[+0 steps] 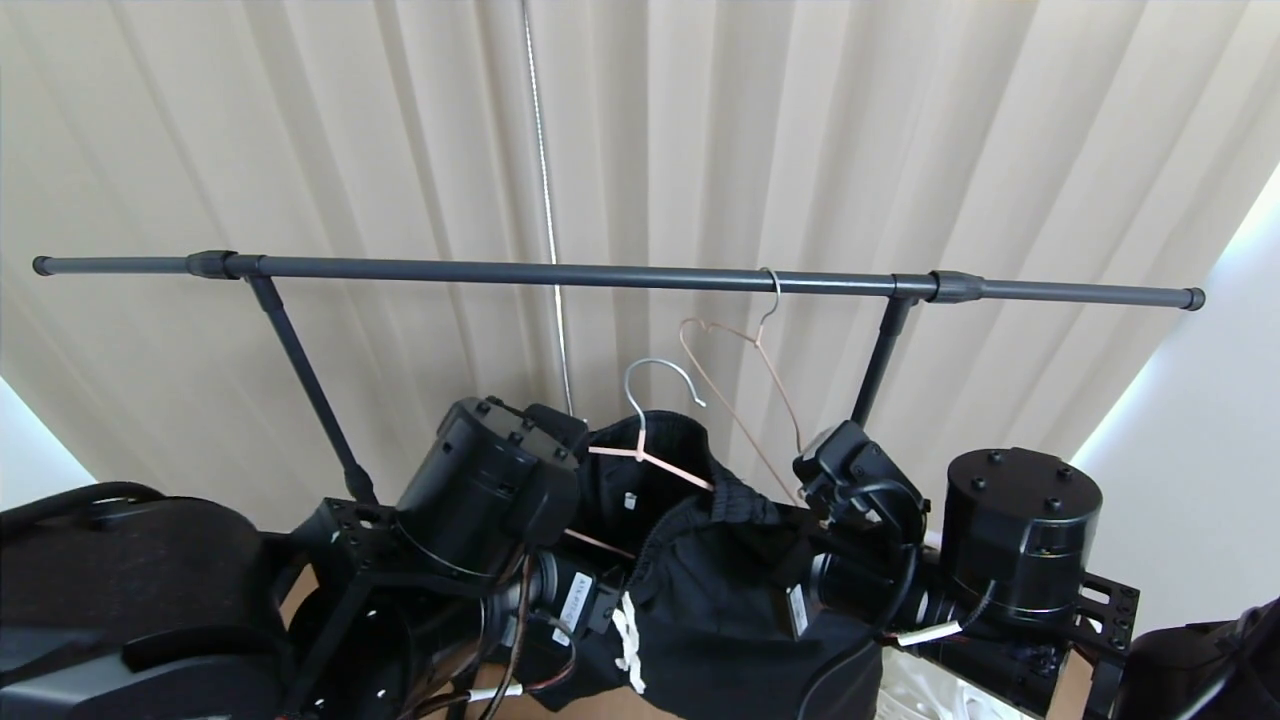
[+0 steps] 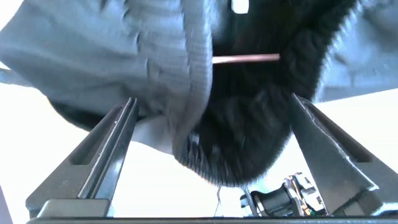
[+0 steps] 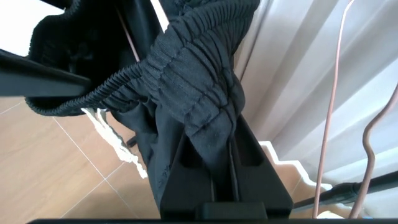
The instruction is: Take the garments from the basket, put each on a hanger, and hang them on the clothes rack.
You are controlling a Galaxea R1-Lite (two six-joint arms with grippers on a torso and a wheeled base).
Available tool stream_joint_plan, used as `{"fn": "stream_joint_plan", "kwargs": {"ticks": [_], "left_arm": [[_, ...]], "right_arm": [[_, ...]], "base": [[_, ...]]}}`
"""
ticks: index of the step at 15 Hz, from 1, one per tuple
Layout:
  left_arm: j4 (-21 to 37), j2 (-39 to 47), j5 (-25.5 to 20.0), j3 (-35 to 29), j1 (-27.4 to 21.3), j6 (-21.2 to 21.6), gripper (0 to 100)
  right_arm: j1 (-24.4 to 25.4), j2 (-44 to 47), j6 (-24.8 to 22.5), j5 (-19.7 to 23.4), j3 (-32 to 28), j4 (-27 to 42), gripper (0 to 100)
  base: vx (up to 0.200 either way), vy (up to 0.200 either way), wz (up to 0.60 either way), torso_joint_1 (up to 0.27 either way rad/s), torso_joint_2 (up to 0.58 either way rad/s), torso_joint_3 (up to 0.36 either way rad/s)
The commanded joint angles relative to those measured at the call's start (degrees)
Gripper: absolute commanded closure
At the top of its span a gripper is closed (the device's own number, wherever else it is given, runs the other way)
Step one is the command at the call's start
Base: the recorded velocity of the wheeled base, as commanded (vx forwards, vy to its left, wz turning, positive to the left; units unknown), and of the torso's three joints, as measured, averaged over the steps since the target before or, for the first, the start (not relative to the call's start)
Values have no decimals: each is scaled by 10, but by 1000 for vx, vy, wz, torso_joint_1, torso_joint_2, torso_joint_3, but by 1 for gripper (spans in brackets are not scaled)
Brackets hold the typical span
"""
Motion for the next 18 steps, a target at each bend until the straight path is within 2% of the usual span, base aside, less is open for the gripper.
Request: {"fn": "stream_joint_plan", "kwargs": {"ticks": [1,4,7,8,11,15,17,18], "left_arm": [[1,-43,1,24,-1,0,0],[1,-101,-1,50,-1,9,0],[2,-183,-11,78,6,66,0],[2,-202,-28,85,25,89,0],[6,-242,-134,88,101,173,0],[39,-233,-251,66,207,308,0],[76,-217,-302,42,240,364,0],[91,-213,-326,33,247,374,0]], "right_arm": [[-2,1,0,0,1,-1,100],[-2,3,1,2,2,-2,100],[-12,0,1,35,6,-2,100],[-17,0,1,44,7,-7,100],[-19,1,-1,77,33,-47,100],[-23,-10,-5,120,56,-60,100],[-24,-20,-5,137,64,-60,100],[-24,-25,-5,144,68,-60,100]], "base": [[0,0,0,0,0,0],[0,0,0,0,0,0],[0,0,0,0,0,0],[0,0,0,0,0,0],[0,0,0,0,0,0],[0,0,0,0,0,0],[0,0,0,0,0,0],[0,0,0,0,0,0]]}}
